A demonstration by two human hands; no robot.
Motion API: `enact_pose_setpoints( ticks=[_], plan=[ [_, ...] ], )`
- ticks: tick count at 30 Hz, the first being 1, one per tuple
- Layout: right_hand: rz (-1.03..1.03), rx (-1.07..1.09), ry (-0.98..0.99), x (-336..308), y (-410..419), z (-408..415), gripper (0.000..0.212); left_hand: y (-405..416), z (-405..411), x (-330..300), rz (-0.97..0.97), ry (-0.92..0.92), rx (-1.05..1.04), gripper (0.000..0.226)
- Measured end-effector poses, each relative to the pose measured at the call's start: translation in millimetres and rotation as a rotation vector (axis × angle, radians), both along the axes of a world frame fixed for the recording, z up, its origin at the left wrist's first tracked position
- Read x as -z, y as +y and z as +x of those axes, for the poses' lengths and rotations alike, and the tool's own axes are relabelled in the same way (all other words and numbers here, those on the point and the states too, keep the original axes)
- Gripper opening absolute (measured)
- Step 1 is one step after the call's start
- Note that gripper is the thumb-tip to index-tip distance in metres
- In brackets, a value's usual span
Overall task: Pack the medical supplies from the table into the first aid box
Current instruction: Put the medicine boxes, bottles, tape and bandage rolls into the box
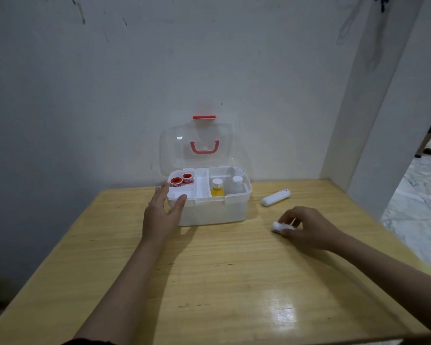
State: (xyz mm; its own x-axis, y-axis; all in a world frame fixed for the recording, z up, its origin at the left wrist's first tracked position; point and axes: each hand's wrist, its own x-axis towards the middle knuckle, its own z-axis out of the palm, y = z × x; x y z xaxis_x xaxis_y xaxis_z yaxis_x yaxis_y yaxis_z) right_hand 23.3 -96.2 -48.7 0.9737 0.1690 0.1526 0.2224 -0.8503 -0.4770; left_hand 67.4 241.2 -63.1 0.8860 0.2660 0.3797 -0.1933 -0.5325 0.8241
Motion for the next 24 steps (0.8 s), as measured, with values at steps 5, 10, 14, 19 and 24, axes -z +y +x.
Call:
enact_pose_setpoints(
  ticks=[5, 10, 14, 19, 24],
  plan=[
    [0.137, -0.068, -0.227, -30, 25, 1, 0.016, -1, -1, 1, -0.022, 0.011, 0.003, 0.066],
    [0.195, -0.177, -0.362, -80, 79, 14, 0.019, 1, 0, 1, -0.043, 0.02, 0.003, 0.067],
    [0.11, -0.293, -0.38, -103, 132, 39, 0.02, 2, -1, 1, -0.069, 0.018, 0.028, 0.067],
    [-0.103, -0.35, -0.289, -92, 184, 76, 0.021, 2, -4, -2, -0.063, -0.011, 0.044, 0.063],
    [-0.176, -0.382, -0.18, -80, 208, 91, 0.021, 2, -4, -2, -0.081, -0.03, 0.07, 0.061]
  ],
)
